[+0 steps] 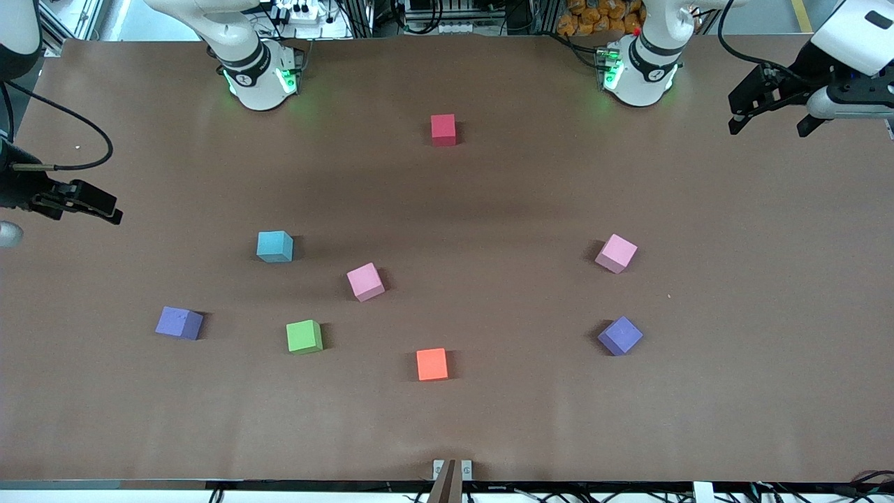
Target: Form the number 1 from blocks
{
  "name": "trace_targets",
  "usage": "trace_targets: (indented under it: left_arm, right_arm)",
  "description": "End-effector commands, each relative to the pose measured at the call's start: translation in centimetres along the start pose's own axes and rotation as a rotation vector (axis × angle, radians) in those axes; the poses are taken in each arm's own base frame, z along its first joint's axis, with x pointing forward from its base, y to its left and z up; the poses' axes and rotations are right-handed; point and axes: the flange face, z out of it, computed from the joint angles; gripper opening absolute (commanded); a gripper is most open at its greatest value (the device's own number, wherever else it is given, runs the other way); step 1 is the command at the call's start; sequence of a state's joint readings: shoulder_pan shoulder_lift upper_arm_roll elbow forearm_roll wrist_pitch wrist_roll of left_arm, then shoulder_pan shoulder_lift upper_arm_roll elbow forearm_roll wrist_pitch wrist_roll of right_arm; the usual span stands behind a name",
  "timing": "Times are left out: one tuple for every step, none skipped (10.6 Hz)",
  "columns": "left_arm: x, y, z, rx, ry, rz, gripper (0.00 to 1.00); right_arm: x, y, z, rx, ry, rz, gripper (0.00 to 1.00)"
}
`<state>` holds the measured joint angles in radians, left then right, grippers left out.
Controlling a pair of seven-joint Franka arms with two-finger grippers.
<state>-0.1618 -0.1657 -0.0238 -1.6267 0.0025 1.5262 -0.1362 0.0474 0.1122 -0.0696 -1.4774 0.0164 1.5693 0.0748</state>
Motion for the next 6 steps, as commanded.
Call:
trace_targets:
  left_arm:
    - [-0.1,-0.2,-0.6,-0.018,-0.009,0.032,1.0]
    - [0.0,-0.4,-0.5,-0.019,-0.011,0.032,1.0]
    - [0.1,-0.4,-0.3,-0.018,-0.014,0.029,1.0]
    - [0.1,-0.4,-0.2,-0.008,-0.015,0.034,1.0]
    - [0.5,0.2,0.7,-0.007,-0.034,0.025,1.0]
    - [0.9,1.1,2.6,0.001,-0.076,0.005,1.0]
  right_arm:
    - [-0.4,0.0,-0.7,-0.014,0.001,0.007,1.0]
    - [-0.4,-0.1,-0.7,-0.016,0.0,0.006,1.0]
    - [-0.4,-0.1,-0.7,-0.015,0.002,0.006,1.0]
    - [-0.4,-0.1,-0.7,-0.015,0.002,0.004,1.0]
    - [-0.3,0.0,-0.9,-0.015,0.005,0.006,1.0]
    - [-0.3,0.0,-0.9,-0.017,0.005,0.006,1.0]
